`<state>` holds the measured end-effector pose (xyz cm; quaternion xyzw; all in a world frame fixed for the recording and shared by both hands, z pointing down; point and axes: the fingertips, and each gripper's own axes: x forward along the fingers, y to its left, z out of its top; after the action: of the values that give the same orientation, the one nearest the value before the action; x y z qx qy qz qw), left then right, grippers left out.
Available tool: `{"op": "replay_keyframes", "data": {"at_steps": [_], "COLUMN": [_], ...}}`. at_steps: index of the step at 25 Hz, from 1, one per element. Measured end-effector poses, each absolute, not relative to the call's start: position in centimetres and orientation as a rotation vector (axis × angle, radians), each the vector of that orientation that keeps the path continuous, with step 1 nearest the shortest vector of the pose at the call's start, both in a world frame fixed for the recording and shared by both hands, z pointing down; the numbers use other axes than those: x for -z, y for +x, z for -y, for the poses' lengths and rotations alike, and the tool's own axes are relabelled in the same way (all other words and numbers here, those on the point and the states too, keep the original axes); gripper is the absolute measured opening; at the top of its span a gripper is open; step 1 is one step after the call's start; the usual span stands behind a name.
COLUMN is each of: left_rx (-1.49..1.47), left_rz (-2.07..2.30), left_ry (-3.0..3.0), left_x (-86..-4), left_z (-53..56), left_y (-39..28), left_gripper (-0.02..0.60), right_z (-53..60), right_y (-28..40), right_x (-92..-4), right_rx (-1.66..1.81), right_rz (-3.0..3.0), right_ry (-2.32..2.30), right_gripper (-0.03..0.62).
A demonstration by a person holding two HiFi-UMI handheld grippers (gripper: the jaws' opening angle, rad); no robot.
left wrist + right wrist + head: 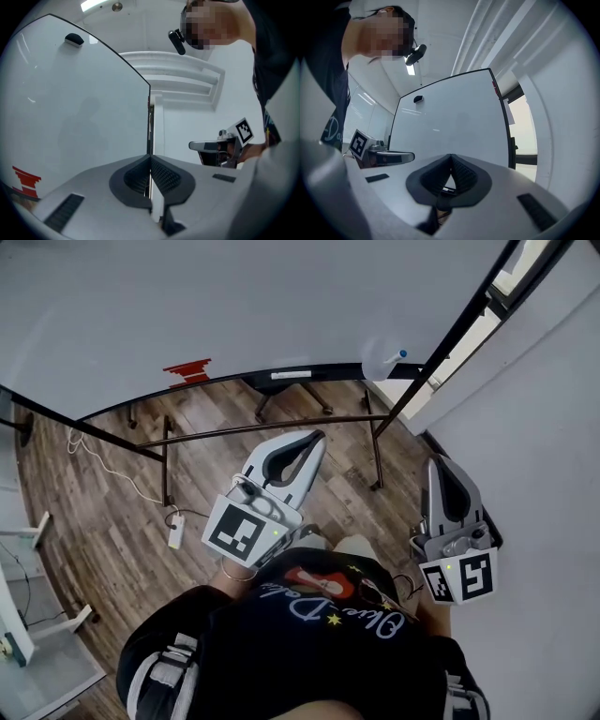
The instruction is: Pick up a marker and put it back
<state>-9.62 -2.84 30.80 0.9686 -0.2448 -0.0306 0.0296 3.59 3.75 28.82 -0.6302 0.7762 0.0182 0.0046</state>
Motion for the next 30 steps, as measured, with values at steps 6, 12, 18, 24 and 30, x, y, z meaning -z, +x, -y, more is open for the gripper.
{"op": "replay_keyframes", "data": {"at_steps": [6, 12, 18, 24, 30], "left_rx": [0.082, 0.063, 0.048, 0.025, 0.015], "left_rz": [0.764, 0.853, 0.942, 0.971, 1.018], "left_ry": [2.966, 2.967, 2.958, 2.963, 2.952], "left_x": [-31.7, -31.6, -31.6, -31.6, -31.8], "left_z": [4.3, 6.6, 10.0, 12.8, 15.0], "left_y": [-8.5, -7.6, -5.4, -2.2, 0.6], "left_gripper": [0.003, 0.003, 0.003, 0.003, 0.003], "right_z": [-1.9, 1.5, 5.7, 9.1, 11.8], "right_y": [5.1, 7.1, 9.6, 12.1, 14.0], "right_x": [-29.4, -29.7, -30.5, -31.3, -32.2], "right_rx": [-0.041, -0.040, -0.028, -0.012, 0.014], "right_rz": [-2.439, -2.454, -2.491, -2.526, -2.578], "right_ry": [-1.993, -1.947, -1.887, -1.840, -1.777], "right_gripper": [0.000, 0.000, 0.000, 0.000, 0.000]}}
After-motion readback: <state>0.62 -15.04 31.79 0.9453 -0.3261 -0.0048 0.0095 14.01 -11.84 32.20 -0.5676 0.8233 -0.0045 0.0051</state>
